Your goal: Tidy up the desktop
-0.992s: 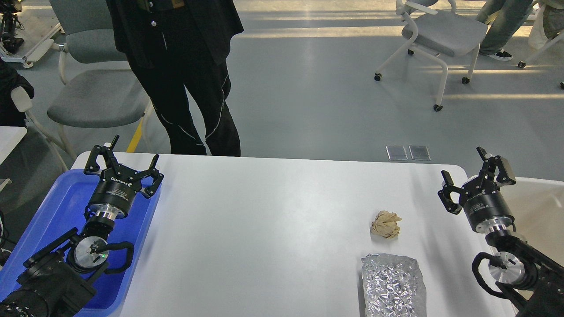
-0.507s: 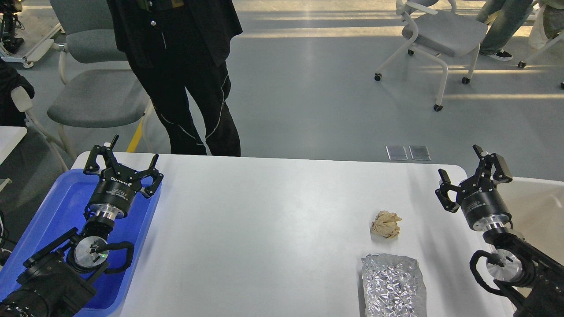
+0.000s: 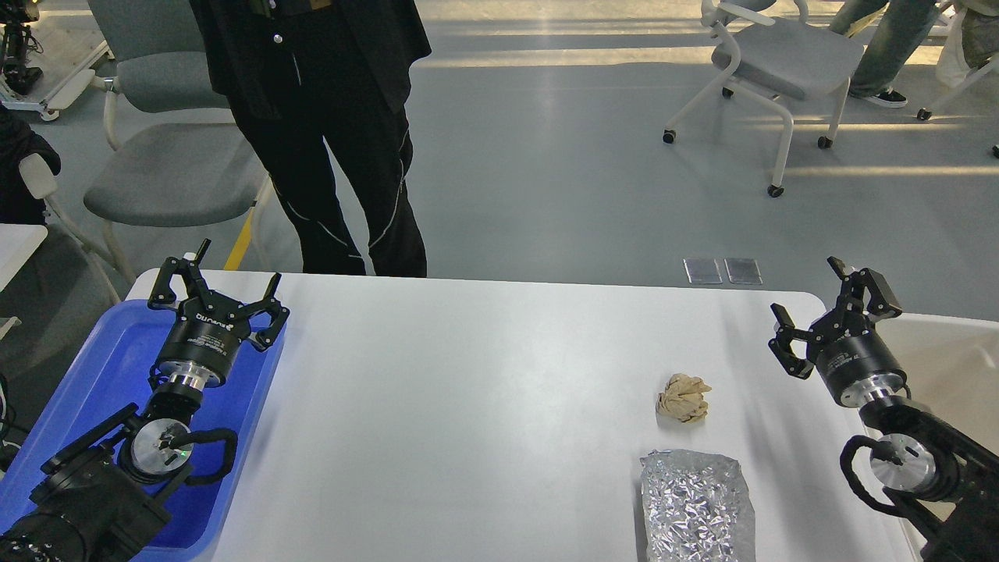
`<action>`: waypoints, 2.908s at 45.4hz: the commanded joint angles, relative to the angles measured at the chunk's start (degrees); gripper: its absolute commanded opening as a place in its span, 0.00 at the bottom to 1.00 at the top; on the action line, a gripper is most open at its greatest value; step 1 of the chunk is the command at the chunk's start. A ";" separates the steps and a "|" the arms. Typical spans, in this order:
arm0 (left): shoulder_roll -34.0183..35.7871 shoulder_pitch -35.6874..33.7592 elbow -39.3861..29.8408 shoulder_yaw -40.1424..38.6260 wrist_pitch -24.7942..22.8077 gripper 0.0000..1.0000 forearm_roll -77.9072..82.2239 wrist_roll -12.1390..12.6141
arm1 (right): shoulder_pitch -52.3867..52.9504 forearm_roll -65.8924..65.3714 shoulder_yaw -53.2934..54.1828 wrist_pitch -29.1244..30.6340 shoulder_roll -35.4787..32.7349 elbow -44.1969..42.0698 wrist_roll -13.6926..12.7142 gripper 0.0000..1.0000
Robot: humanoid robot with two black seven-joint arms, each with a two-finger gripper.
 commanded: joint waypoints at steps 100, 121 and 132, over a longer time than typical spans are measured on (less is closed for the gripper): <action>0.00 -0.09 -0.06 0.09 -0.53 1.00 0.12 0.01 | 1.31 -84.33 -36.24 -6.70 -25.71 36.28 -24.08 0.99; 0.00 0.00 -0.06 0.09 -0.61 1.00 0.12 0.01 | 0.17 -84.33 -36.33 -8.90 -21.58 31.09 -23.90 0.82; 0.00 -0.09 -0.06 0.09 -0.53 1.00 0.12 0.01 | -0.18 -84.41 -36.42 -9.25 -21.14 30.65 -23.90 0.48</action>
